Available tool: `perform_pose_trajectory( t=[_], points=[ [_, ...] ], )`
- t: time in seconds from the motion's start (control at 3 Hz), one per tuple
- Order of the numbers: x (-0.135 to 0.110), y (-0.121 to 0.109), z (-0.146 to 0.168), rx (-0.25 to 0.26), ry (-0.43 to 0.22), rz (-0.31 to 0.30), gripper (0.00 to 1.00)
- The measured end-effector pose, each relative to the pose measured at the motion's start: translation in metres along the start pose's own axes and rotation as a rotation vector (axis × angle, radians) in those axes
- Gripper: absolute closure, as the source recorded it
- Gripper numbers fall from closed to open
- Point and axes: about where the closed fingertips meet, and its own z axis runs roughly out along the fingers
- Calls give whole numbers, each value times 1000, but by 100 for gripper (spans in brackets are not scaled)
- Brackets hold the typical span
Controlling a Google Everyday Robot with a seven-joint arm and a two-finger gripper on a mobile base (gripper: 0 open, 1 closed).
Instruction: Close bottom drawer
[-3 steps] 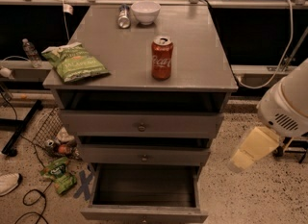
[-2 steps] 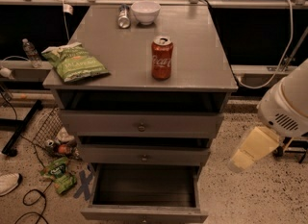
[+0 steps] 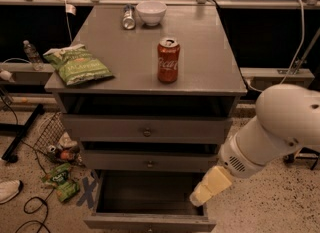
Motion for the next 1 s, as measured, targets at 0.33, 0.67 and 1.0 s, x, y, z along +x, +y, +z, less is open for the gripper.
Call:
perform_pose_trajectory(
  t=[0.33, 0.67, 1.0],
  points=[
    [-3, 17, 67, -71, 23, 49, 0],
    [-5, 31, 137, -123, 54, 123, 0],
    [-5, 31, 137, -123, 54, 123, 0]
  ],
)
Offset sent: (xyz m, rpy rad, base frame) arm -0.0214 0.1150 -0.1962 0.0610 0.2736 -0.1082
